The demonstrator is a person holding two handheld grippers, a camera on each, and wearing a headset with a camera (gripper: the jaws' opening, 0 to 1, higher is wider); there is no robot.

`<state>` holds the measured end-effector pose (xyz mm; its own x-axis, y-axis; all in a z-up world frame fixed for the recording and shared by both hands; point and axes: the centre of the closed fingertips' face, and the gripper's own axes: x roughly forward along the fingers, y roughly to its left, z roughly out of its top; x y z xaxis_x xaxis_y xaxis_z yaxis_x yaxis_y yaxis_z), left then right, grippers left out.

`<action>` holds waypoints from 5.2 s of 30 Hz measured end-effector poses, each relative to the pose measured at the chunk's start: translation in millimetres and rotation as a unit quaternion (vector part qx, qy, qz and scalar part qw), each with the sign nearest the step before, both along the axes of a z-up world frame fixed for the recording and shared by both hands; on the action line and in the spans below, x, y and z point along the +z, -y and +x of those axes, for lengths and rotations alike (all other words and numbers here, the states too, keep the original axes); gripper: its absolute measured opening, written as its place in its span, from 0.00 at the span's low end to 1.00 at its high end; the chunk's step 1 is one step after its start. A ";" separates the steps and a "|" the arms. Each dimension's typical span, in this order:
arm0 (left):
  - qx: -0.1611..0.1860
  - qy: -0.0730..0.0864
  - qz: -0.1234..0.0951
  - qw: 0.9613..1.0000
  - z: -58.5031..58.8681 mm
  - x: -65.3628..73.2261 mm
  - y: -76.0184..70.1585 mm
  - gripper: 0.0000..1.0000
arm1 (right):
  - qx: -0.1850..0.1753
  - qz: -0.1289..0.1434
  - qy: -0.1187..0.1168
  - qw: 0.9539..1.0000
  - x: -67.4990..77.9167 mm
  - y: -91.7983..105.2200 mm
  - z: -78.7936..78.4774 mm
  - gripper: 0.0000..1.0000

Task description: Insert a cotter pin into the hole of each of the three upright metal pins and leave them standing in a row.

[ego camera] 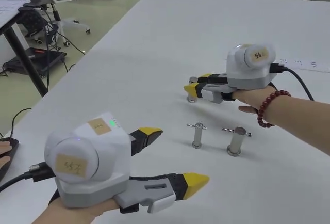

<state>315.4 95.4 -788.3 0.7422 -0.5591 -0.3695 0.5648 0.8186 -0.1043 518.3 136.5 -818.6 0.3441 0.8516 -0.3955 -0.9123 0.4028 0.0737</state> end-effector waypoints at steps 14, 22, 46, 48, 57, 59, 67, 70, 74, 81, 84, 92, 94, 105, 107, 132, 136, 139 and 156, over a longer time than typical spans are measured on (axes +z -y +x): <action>0.003 -0.002 -0.009 1.000 1.5 0.2 -0.2 0.67 | -0.016 0.003 -0.014 1.000 -0.7 0.8 -2.1 0.16; 0.002 0.000 -0.009 1.000 2.0 0.7 0.0 0.66 | -0.007 -0.013 -0.004 1.000 0.1 2.2 -3.2 0.14; -0.009 0.004 -0.007 1.000 0.2 5.0 9.1 0.66 | -0.017 -0.052 0.009 0.998 3.0 48.7 -12.9 0.13; -0.012 0.005 -0.006 1.000 -0.7 5.8 10.7 0.66 | -0.020 -0.052 0.007 0.998 4.2 56.3 -16.1 0.13; -0.014 0.008 -0.006 1.000 -1.2 8.4 11.5 0.67 | -0.030 -0.053 0.002 0.998 8.6 88.8 -27.1 0.13; -0.013 0.008 -0.007 1.000 -0.8 9.2 10.4 0.68 | -0.030 -0.057 0.004 0.998 8.9 94.8 -30.6 0.13; -0.012 0.011 -0.004 1.000 -2.1 11.2 11.0 0.68 | -0.013 -0.082 0.022 0.996 10.0 117.8 -51.3 0.13; -0.015 0.012 -0.003 1.000 -2.9 11.7 12.7 0.68 | -0.009 -0.083 0.023 0.996 10.7 125.5 -60.0 0.13; -0.015 0.013 -0.002 1.000 -3.7 12.5 14.2 0.67 | -0.007 -0.084 0.020 0.996 9.6 134.6 -69.6 0.13; -0.015 0.015 0.001 1.000 -4.9 14.4 14.7 0.67 | 0.000 -0.086 0.019 0.996 8.5 151.7 -88.3 0.13; -0.015 0.018 0.001 1.000 -5.1 16.2 15.3 0.67 | 0.003 -0.090 0.023 0.996 9.0 156.2 -95.5 0.13; -0.019 0.022 0.000 1.000 -7.0 19.9 20.5 0.67 | 0.008 -0.093 0.027 0.995 8.4 160.1 -114.9 0.13; -0.020 0.023 0.001 1.000 -7.5 20.5 21.1 0.67 | 0.006 -0.092 0.027 0.995 7.7 159.8 -120.7 0.13; -0.021 0.027 0.003 0.999 -11.6 23.5 20.5 0.67 | -0.012 -0.082 0.022 0.996 4.9 158.6 -140.6 0.13; -0.021 0.027 0.002 0.999 -12.0 23.7 20.5 0.67 | -0.016 -0.081 0.021 0.996 4.3 156.2 -146.3 0.13; -0.018 0.030 0.004 0.999 -14.6 25.0 21.1 0.66 | -0.049 -0.059 0.021 0.997 -4.8 132.6 -172.2 0.13; -0.018 0.028 0.003 0.999 -15.2 24.5 21.5 0.66 | -0.051 -0.058 0.022 0.997 -4.8 132.2 -173.2 0.13; -0.020 0.027 0.004 0.999 -15.8 23.6 22.3 0.66 | -0.052 -0.056 0.026 0.997 -5.3 132.3 -176.0 0.13; -0.018 0.028 0.005 0.999 -16.8 24.1 21.7 0.67 | -0.052 -0.007 0.012 0.999 6.0 121.6 -185.6 0.31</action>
<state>298.6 73.7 -764.2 0.7413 -0.5818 -0.3347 0.5983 0.7988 -0.0636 332.6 14.8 -812.5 0.4389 0.8058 -0.3976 -0.8674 0.4955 0.0467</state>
